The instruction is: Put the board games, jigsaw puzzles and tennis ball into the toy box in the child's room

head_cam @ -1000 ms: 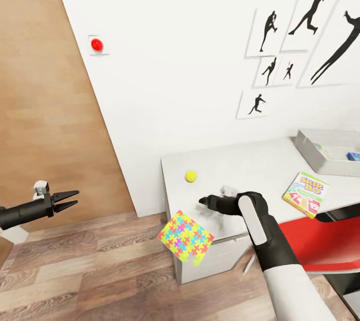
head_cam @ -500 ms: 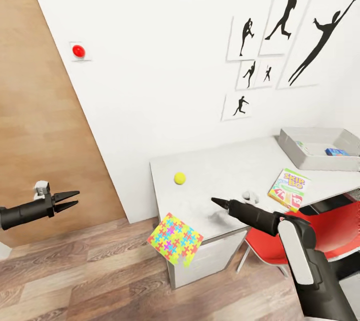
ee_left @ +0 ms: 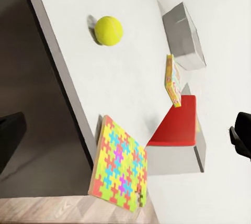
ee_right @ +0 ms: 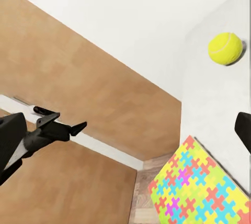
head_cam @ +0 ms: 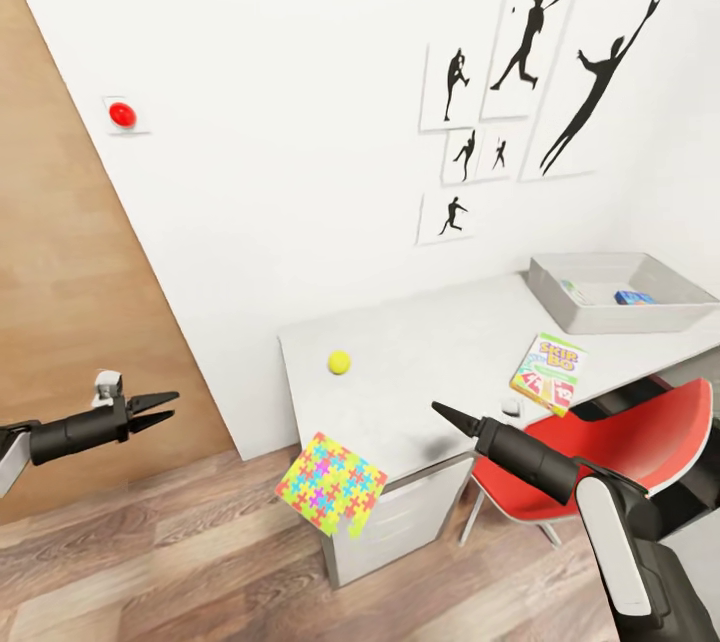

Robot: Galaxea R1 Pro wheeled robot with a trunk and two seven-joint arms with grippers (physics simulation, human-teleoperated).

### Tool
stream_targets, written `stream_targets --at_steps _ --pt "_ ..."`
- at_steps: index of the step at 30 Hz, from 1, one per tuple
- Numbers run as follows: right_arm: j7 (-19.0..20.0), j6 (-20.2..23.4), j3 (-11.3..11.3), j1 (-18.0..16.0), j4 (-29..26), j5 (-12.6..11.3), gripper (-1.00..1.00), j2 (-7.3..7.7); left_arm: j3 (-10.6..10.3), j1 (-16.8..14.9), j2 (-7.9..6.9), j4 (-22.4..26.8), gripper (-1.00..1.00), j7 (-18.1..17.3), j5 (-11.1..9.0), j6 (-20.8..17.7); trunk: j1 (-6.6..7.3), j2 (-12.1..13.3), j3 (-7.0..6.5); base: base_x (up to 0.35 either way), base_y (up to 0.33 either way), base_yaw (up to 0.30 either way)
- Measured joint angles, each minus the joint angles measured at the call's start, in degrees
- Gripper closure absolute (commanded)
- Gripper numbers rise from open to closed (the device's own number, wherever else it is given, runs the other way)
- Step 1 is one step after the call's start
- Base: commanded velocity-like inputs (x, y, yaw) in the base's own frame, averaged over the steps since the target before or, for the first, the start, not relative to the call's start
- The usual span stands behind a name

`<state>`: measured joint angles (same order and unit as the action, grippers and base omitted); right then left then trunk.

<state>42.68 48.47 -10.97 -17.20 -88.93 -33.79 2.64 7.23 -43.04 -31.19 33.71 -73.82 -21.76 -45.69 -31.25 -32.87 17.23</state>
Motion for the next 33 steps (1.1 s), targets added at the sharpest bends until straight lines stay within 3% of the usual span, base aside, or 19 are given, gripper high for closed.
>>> stream_targets --at_steps 9,16,20,26,33 --pt "0.27 -0.17 -0.06 0.02 0.05 0.02 -1.00 0.00 -0.04 -0.03 3.43 -4.29 -1.00 4.55 0.01 0.60 0.00 0.00 -0.33 0.000 -0.017 -0.047" --pt "0.28 -0.11 -1.29 0.02 0.08 -0.60 -1.00 0.00 0.00 -0.05 3.75 -6.82 -1.00 4.84 -0.13 2.84 0.00 0.00 -0.34 0.000 -0.156 -0.002" --pt "0.26 -0.09 -1.64 0.02 0.09 -0.67 -1.00 0.00 0.04 -0.02 3.82 -7.01 -1.00 4.73 -0.20 3.16 0.00 0.00 -0.34 0.000 -0.047 0.000" --pt "0.22 -0.08 -1.72 0.03 0.07 -0.67 -1.00 -0.02 -0.09 -0.05 5.22 -7.08 -1.00 4.80 -0.11 3.19 0.00 0.00 -0.34 0.000 -0.192 0.000" --pt "0.25 -0.08 -1.71 0.04 0.09 -0.75 -1.00 -0.08 -0.17 -0.07 5.37 -7.01 -1.00 4.39 -0.11 3.21 0.00 0.00 -0.34 0.000 -0.046 0.000"
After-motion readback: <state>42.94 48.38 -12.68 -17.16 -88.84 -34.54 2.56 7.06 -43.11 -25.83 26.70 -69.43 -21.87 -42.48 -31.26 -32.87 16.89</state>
